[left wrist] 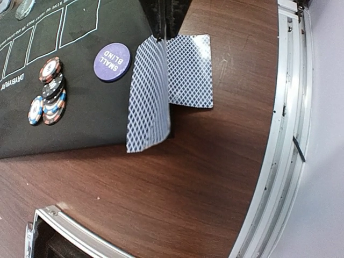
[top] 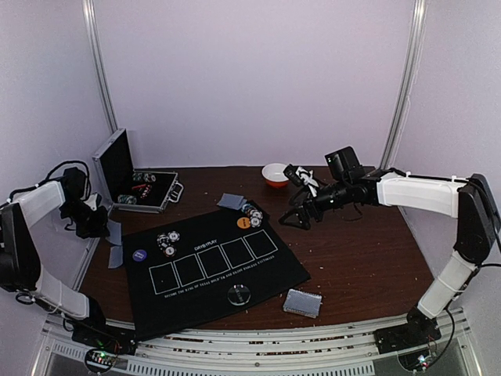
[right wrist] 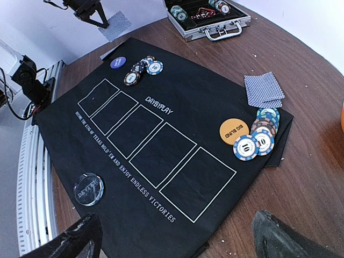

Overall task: Distribute texas hold em gaming equipment
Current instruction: Distribute the poker card in the small blind area.

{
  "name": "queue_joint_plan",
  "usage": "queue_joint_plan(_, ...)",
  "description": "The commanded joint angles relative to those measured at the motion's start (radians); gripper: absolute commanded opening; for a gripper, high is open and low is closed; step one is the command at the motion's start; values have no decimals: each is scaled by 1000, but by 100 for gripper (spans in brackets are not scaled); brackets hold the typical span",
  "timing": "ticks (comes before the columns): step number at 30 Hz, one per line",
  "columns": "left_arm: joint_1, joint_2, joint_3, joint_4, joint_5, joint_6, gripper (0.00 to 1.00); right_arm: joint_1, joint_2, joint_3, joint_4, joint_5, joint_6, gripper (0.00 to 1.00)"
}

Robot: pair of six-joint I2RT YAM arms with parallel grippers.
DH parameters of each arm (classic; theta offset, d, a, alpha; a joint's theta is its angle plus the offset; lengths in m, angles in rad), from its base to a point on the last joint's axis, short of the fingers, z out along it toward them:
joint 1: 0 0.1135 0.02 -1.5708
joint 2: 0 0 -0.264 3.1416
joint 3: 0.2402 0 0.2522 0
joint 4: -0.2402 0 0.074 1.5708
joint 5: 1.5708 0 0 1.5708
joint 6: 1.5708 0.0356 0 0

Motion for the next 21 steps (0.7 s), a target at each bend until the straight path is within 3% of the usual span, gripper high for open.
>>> queue_joint_plan(1, 6, -1, 19, -75, -53, 34, 0, -9, 14, 35, -26, -27, -9, 100)
queue_joint_plan(9, 6, 32, 23, -75, -161, 21, 0, -9, 8, 34, -37, -30, -17, 100)
queue_joint_plan(21, 6, 101, -10, -7, -104, 35, 0, -12, 18, 38, -48, -27, -21, 100)
